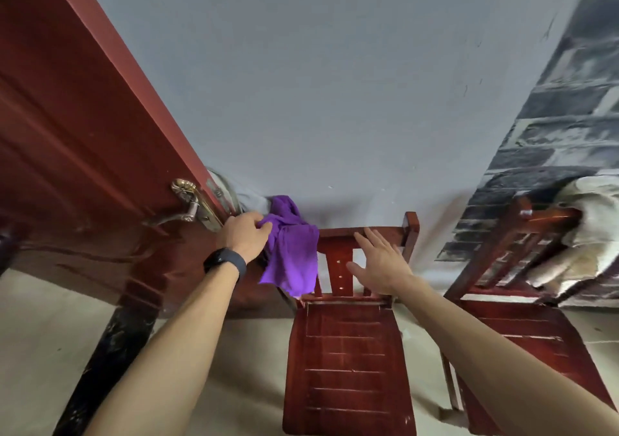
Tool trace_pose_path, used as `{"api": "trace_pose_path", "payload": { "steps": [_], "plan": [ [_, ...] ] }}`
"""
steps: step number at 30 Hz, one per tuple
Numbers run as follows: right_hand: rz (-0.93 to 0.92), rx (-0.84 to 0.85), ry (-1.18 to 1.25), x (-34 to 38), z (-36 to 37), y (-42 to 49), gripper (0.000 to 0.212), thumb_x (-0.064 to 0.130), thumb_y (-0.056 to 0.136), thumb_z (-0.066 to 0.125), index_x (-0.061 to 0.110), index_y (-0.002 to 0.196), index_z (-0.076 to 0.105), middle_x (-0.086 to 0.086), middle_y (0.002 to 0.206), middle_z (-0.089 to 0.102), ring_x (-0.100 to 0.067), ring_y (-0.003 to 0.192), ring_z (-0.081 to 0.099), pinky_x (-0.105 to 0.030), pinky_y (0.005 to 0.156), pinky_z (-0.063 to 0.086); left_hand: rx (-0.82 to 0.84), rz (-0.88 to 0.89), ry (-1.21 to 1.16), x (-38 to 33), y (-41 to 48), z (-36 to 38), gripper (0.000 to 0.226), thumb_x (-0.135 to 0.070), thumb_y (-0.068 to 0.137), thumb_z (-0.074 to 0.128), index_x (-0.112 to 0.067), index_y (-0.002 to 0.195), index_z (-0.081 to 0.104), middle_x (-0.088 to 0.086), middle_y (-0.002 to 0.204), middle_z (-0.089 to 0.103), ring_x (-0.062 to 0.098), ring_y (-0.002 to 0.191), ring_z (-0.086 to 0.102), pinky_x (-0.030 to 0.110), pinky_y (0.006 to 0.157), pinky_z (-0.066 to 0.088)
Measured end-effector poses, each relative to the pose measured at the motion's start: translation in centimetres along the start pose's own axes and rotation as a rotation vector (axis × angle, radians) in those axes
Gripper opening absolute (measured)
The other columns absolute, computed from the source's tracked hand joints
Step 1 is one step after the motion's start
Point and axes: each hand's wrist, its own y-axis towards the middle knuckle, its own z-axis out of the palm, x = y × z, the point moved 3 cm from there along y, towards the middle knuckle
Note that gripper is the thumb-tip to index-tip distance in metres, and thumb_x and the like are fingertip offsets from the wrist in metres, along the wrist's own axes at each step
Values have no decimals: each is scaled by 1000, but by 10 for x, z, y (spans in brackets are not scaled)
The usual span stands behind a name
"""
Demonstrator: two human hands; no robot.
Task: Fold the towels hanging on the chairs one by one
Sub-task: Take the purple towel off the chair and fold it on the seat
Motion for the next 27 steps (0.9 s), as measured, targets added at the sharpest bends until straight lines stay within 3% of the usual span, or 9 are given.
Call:
{"api": "trace_pose_path", "payload": {
  "steps": [5,8,13,15,17,20,22,24,27],
  "plan": [
    [39,-134,406,8,-15,-65,71,55,95,54,22,154,33,-3,158,39,-21,145,35,-36,116,31,26,56,-718,-41,-23,-57,6,-25,91,67,-22,96,69,1,89,68,18,80,63,36,81,51],
    [79,-210,686,14,-38,-103,67,56,93,58,22,149,43,0,148,52,-16,135,49,-31,109,37,195,32,-1111,-78,-57,-91,5,-17,95,62,-22,96,63,7,91,64,20,72,61,33,71,51],
    [134,-171,1111,24,-64,-158,71,79,82,51,23,123,64,5,125,67,-13,119,60,-35,102,41,177,186,-1015,-123,-117,-113,4,-24,94,64,-26,97,64,6,87,67,15,72,62,22,58,50],
    [176,-194,1156,21,-73,-173,75,84,75,54,16,105,68,-3,110,71,-22,104,67,-35,88,47,217,204,-985,-133,-140,-100,10,-23,93,66,-20,102,66,8,87,65,14,71,62,20,55,51],
    [254,-203,1179,14,-75,-183,77,73,77,66,0,101,65,-7,96,70,-27,86,67,-34,74,51,287,214,-980,-139,-166,-81,15,-21,92,68,-16,106,68,8,87,65,14,72,62,19,53,51],
    [330,-217,1136,-7,-63,-199,38,27,78,83,7,107,71,-11,101,74,-23,89,70,-41,85,58,289,236,-910,-134,-192,-53,12,-23,91,68,-22,103,69,2,93,69,12,78,64,21,56,51],
    [398,-282,1103,-33,-49,-213,31,6,78,78,6,109,70,-13,98,74,-27,89,70,-40,84,57,219,131,-937,-116,-196,-37,6,-23,92,67,-28,96,69,0,96,70,17,85,66,32,69,55],
    [446,-327,1169,-62,-32,-234,29,-1,80,73,7,106,67,-10,87,73,-25,78,69,-37,72,57,206,-30,-1025,-97,-204,-22,6,-20,92,67,-26,90,69,2,94,68,22,88,64,38,77,50],
    [507,-307,1200,-89,-1,-264,34,-5,81,66,18,106,63,-15,88,71,-19,66,64,-30,59,50,333,-31,-1016,-94,-228,10,10,-19,93,66,-29,91,68,-1,99,66,13,91,63,23,80,48]
  ]
}}
